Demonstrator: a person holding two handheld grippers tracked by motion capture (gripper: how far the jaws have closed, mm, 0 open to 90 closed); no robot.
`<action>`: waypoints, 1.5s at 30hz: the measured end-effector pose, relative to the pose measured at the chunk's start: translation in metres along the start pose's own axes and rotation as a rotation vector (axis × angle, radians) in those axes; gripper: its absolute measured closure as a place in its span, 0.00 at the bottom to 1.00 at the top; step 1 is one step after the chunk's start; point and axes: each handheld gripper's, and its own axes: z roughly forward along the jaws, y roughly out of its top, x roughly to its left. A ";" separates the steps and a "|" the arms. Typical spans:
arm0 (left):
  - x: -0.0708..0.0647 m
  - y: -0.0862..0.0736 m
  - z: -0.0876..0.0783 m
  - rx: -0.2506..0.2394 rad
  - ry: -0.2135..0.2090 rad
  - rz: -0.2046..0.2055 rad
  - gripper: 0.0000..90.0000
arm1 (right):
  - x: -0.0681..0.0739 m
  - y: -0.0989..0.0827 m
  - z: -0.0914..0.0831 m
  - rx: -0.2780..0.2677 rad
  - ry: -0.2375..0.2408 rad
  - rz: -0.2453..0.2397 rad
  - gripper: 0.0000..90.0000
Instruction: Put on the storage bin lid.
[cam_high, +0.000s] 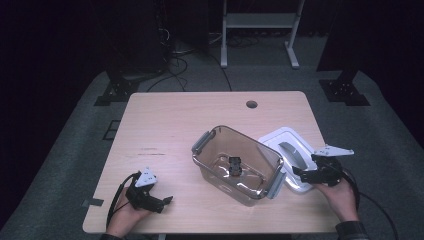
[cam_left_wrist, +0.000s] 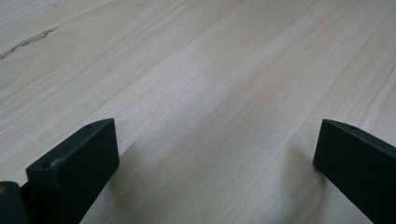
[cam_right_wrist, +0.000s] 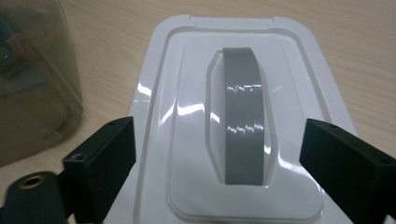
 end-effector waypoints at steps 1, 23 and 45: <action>0.000 0.000 0.000 0.000 0.000 0.000 0.00 | -0.001 0.001 0.001 -0.004 -0.006 0.000 0.14; 0.000 0.000 0.000 0.000 0.000 0.000 0.00 | -0.014 0.003 0.036 0.051 -0.036 0.009 0.47; 0.000 0.000 0.000 0.000 0.000 0.000 0.00 | -0.014 0.006 0.029 0.051 -0.052 -0.004 0.74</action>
